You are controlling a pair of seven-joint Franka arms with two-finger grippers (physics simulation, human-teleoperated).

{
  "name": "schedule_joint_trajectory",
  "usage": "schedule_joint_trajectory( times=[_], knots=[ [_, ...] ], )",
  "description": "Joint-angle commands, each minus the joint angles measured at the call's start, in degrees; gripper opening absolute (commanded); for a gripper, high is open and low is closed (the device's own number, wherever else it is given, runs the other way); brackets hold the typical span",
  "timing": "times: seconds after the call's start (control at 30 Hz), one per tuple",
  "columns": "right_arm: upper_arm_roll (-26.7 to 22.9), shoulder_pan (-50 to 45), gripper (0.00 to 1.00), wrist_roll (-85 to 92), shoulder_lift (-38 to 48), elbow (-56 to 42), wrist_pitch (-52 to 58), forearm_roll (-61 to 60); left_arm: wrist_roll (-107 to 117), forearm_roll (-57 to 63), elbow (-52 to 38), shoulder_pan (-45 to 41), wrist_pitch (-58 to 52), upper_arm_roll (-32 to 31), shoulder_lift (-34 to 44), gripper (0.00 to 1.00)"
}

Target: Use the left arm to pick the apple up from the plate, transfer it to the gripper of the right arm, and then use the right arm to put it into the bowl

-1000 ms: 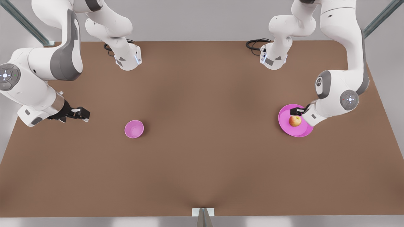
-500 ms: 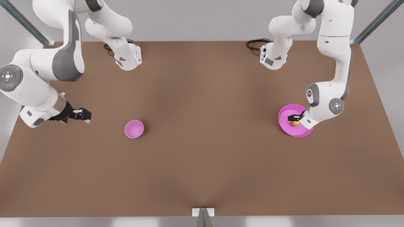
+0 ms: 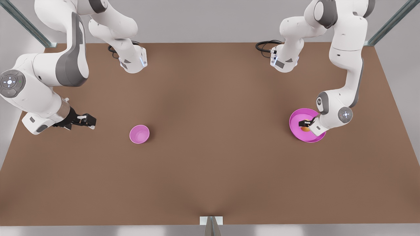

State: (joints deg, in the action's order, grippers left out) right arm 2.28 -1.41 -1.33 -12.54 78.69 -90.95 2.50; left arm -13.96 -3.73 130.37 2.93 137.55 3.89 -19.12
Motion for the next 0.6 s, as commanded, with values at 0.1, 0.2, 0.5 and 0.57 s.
schedule_joint_trajectory(
  times=[0.1,0.2,0.5,0.57],
  knots=[
    [0.0,0.0,1.00,-0.1,0.1,0.0,-0.3,-0.2,-3.1,0.0,1.3,-0.5,0.4,0.0,-0.8,1.00],
    [0.3,0.0,1.00,-0.1,0.1,0.0,-0.3,-0.2,-3.1,0.0,1.4,-0.4,0.4,0.0,-1.0,1.00],
    [0.4,0.0,1.00,-0.3,-0.1,0.0,-0.5,-0.2,-3.0,0.0,0.6,-0.4,1.3,0.0,-3.0,0.95],
    [0.4,0.0,1.00,-0.2,-0.1,0.0,-0.5,-0.2,-3.0,0.0,0.6,-0.3,1.3,0.0,-3.0,0.93]
  ],
)
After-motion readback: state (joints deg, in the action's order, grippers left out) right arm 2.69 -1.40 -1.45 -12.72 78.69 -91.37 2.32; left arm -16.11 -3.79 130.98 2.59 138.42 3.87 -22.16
